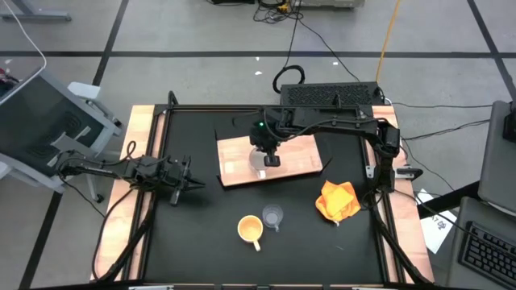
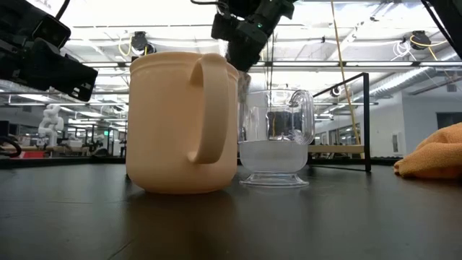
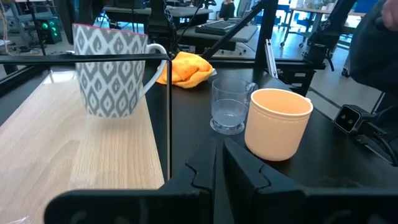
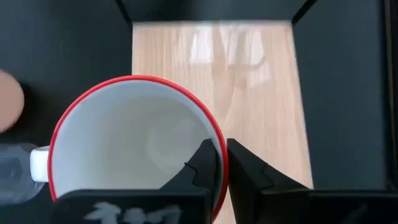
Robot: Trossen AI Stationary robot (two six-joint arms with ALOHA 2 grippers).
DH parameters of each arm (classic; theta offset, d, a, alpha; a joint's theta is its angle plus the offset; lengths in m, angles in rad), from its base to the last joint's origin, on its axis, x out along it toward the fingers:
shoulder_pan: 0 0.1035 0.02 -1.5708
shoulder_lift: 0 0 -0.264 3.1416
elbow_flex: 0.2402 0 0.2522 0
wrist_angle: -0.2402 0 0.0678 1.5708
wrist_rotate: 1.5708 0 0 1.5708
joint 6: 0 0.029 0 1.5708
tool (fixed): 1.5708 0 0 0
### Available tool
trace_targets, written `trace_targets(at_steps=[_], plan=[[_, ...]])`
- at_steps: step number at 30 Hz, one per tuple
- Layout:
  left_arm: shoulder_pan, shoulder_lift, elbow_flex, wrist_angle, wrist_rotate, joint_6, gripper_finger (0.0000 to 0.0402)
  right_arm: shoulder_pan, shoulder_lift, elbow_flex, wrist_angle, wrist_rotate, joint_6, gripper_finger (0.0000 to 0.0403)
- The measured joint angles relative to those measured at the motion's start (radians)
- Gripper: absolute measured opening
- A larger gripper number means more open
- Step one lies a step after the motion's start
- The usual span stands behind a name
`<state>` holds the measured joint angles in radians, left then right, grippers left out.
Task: Stack small to large cups/mugs on shelf
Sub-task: Put the gray patterned mug on the shelf
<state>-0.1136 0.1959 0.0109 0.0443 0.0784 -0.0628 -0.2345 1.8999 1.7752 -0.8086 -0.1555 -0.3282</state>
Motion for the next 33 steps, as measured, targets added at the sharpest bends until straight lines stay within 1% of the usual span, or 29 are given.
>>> trace_targets(at_steps=[7,14,33], plan=[[0.0,0.0,0.0,-0.005,0.0,0.005,0.0031,0.0,-0.001,0.0,-0.032,0.003,0.012,0.0013],[0.0,0.0,0.0,-0.008,0.0,0.005,0.0031,0.0,-0.001,0.0,-0.107,0.005,0.029,0.0013],[0.0,0.0,0.0,-0.02,0.0,0.002,0.0031,0.0,0.032,0.0,-0.12,0.002,0.046,0.0013]])
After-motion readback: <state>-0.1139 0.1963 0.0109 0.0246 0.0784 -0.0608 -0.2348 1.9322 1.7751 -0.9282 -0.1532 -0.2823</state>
